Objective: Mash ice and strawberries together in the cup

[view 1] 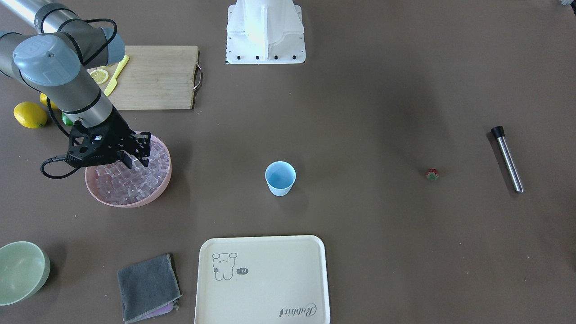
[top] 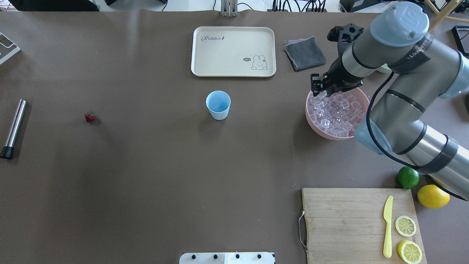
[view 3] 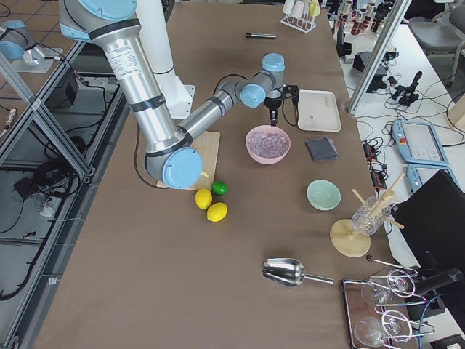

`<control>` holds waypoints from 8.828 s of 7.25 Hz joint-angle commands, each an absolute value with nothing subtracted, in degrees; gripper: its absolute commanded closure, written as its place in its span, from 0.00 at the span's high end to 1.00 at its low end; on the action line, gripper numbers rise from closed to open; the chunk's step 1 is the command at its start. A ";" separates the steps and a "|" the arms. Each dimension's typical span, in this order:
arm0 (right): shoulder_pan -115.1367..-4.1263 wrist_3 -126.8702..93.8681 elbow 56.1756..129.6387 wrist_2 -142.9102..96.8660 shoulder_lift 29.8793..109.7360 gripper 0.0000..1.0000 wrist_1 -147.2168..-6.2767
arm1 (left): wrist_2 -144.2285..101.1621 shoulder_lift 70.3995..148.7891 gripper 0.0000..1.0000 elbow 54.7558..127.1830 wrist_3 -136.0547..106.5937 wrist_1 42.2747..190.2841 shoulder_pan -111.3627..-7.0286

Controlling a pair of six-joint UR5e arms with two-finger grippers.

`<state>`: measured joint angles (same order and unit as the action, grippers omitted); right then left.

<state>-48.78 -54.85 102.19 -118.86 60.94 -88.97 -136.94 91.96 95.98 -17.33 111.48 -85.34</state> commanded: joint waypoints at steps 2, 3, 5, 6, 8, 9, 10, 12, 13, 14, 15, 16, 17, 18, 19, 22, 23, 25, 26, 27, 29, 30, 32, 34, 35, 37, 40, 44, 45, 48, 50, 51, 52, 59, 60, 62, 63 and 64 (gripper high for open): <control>-45.63 -57.11 100.91 -116.54 46.18 0.00 -102.57 | -136.93 92.11 0.97 95.71 -17.40 111.62 -85.17; -43.70 -61.13 99.07 -115.76 43.18 0.00 -102.13 | -136.93 92.11 0.97 95.89 -17.66 111.62 -84.99; -39.74 -62.40 91.10 -111.37 35.72 0.00 -100.12 | -136.93 92.11 0.97 95.98 -17.67 111.71 -84.90; -39.12 -63.97 83.05 -110.92 30.38 0.00 -97.93 | -136.93 91.94 0.97 95.98 -17.40 111.71 -84.90; -37.45 -64.34 76.92 -108.03 28.39 0.00 -92.47 | -137.02 91.85 0.97 95.89 -17.32 111.80 -84.90; -37.01 -64.07 74.38 -106.71 28.39 0.00 -91.42 | -137.02 91.85 0.97 95.80 -17.58 112.14 -84.82; -35.96 -64.07 72.62 -105.39 28.74 0.00 -89.49 | -137.02 91.76 0.97 95.71 -17.49 112.15 -84.81; -33.67 -64.16 71.19 -102.66 29.26 0.00 -88.51 | -137.02 91.05 0.97 95.98 -17.31 112.24 -84.81; -33.05 -64.16 71.19 -102.31 29.35 0.00 -88.51 | -137.02 91.05 0.97 95.89 -17.23 112.24 -84.81; -32.52 -64.16 71.54 -102.22 29.79 0.00 -88.51 | -137.02 91.05 0.97 95.98 -17.23 112.24 -84.81; -32.43 -64.16 71.54 -102.22 29.97 0.01 -88.51 | -137.02 91.05 0.97 95.89 -17.14 112.24 -84.81; -32.52 -64.16 71.63 -102.22 30.06 0.17 -88.42 | -137.02 90.97 0.97 95.98 -17.14 112.24 -84.81; -32.52 -64.07 71.63 -102.22 30.15 0.44 -88.33 | -137.02 91.05 0.97 96.06 -17.31 112.58 -84.90; -32.52 -64.07 71.72 -102.22 30.23 0.68 -88.33 | -137.02 90.97 0.97 95.98 -17.49 113.11 -84.90; -32.43 -64.07 71.72 -101.78 30.32 0.81 -88.07 | -137.02 90.97 0.97 95.98 -17.49 113.12 -84.90; -35.57 -63.29 74.51 -104.13 31.89 0.86 -85.69 | -137.02 90.26 0.97 95.98 -17.40 113.29 -84.90; -38.81 -62.32 78.53 -108.41 34.60 0.86 -86.04 | -137.02 90.26 0.97 96.06 -17.58 113.38 -84.82; -44.20 -60.56 96.40 -116.09 45.47 0.86 -96.35 | -137.02 90.26 0.97 95.98 -17.76 114.34 -84.81; -44.73 -60.56 104.07 -115.67 49.88 0.86 -103.90 | -136.93 90.26 0.97 95.98 -17.75 114.35 -84.81; -46.48 -60.21 105.98 -114.53 52.53 0.86 -108.41 | -137.02 90.35 0.97 95.98 -17.75 114.43 -84.81; -47.63 -54.19 107.21 -111.71 58.77 0.85 -108.37 | -136.93 90.53 0.97 96.06 -17.75 114.70 -84.03; -48.51 -53.71 108.53 -112.14 60.97 0.85 -108.20 | -136.93 90.44 0.97 96.06 -17.84 115.65 -83.85; -48.43 -54.31 108.11 -111.71 63.79 0.86 -106.97 | -136.67 90.35 0.97 95.89 -17.76 116.10 -83.85; -45.99 -55.89 107.93 -109.36 65.56 0.82 -106.61 | -136.67 90.35 0.97 95.98 -17.67 116.19 -83.85; -44.75 -56.77 106.45 -108.38 65.04 0.81 -106.61 | -136.67 90.44 0.97 95.98 -17.58 116.19 -83.85; -43.34 -58.01 105.30 -107.93 64.69 0.82 -106.52 | -136.67 90.35 0.97 95.98 -17.75 116.98 -83.85; -42.63 -58.10 99.07 -107.31 63.02 0.83 -100.30 | -136.67 90.18 0.97 95.98 -17.75 117.33 -83.85; -41.23 -58.10 98.44 -105.92 63.10 0.83 -100.28 | -136.67 90.35 0.97 95.80 -17.75 117.25 -83.85; -41.05 -57.83 98.44 -105.39 63.28 0.82 -100.28 | -136.67 90.35 0.97 95.80 -17.75 117.25 -83.85; -41.04 -57.13 99.05 -105.38 63.81 0.82 -100.37 | -136.67 90.26 0.97 95.71 -17.75 117.33 -83.85; -40.35 -57.22 99.05 -105.29 63.90 0.82 -100.37 | -136.67 90.35 0.97 95.63 -17.75 117.33 -83.85; -40.08 -57.22 99.05 -105.29 63.90 0.82 -100.37 | -136.67 90.35 0.97 95.62 -17.75 117.33 -83.85; -39.90 -57.13 98.97 -104.77 63.98 0.82 -100.37 | -136.67 90.26 0.97 95.62 -17.75 117.33 -83.85; -40.17 -55.72 99.75 -105.21 63.81 0.57 -100.72 | -136.67 89.83 0.97 95.97 -17.75 117.42 -83.85; -40.17 -55.81 100.10 -105.12 63.81 0.53 -100.72 | -136.76 89.82 0.97 95.98 -17.75 117.42 -83.85; -40.17 -55.90 100.02 -104.85 63.98 0.51 -100.72 | -136.76 89.82 0.97 95.89 -17.75 117.51 -83.85; -40.08 -55.90 99.93 -104.94 63.98 0.49 -100.72 | -136.67 89.82 0.97 95.89 -17.75 117.42 -83.85; -40.08 -55.90 99.93 -104.94 63.98 0.48 -100.72 | -136.67 89.82 0.97 95.89 -17.75 117.42 -83.85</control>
<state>-40.12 -55.88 99.98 -104.93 63.97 -100.72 -136.70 89.83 95.91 -17.75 117.45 -83.85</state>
